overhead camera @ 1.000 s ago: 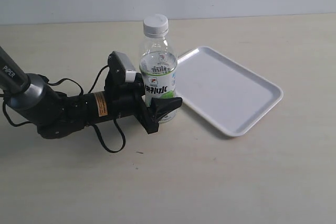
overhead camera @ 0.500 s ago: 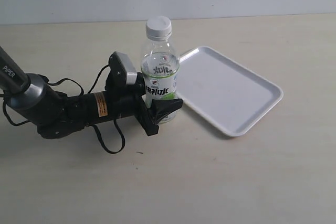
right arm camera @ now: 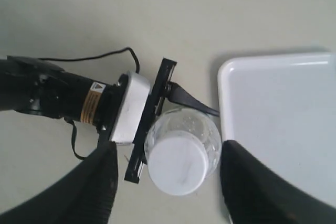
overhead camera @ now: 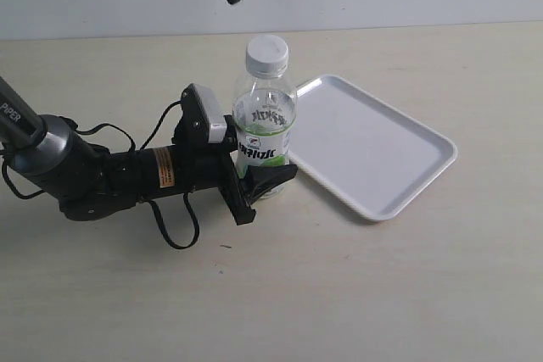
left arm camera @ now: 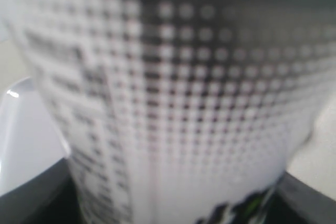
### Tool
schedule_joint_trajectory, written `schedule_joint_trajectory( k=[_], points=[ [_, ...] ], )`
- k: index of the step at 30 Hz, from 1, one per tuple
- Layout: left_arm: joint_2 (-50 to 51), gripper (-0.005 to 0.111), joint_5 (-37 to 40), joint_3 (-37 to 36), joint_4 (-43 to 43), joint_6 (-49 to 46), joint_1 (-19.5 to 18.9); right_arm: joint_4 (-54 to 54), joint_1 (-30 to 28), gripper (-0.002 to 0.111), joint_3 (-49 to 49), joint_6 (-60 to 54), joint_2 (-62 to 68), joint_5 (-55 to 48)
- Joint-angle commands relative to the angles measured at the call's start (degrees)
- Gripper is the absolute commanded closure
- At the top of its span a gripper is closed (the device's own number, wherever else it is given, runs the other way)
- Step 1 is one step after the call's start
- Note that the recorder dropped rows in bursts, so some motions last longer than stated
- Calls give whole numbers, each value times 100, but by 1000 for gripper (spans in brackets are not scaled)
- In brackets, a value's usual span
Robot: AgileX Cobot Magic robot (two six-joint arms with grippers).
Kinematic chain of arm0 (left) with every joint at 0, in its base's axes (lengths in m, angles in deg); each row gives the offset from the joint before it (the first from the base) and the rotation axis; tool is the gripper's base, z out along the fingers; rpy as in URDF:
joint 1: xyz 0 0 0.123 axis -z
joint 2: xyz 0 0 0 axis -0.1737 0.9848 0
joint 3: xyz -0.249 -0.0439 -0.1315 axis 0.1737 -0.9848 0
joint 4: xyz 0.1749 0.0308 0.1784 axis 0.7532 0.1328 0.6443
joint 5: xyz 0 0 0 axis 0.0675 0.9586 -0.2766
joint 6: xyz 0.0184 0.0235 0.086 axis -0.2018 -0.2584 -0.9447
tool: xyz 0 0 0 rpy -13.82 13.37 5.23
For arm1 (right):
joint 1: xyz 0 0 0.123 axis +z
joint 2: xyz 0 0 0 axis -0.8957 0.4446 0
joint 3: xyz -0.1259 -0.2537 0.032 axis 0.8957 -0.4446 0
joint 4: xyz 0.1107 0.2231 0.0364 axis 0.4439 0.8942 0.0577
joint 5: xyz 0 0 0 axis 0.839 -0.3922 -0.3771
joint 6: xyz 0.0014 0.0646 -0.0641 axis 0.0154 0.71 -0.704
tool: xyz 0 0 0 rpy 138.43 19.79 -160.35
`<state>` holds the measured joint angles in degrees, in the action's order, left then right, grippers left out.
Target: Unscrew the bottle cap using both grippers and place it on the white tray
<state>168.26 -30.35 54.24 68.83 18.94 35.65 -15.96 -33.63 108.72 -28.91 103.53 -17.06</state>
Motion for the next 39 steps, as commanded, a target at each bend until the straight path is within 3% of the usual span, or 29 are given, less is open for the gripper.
schedule_joint_trajectory(
  k=[1,13,25,39],
  points=[
    [-62,105,38,6,5,-69,12,-70,4,51,-459,-54,-81,14],
    [-62,105,34,6,31,-56,12,-93,4,48,-690,-54,-49,14],
    [-62,105,34,6,71,-56,12,-1015,531,45,-690,-54,187,14],
    [-62,105,34,6,87,-56,12,-1132,531,45,-678,10,270,14]
  ],
)
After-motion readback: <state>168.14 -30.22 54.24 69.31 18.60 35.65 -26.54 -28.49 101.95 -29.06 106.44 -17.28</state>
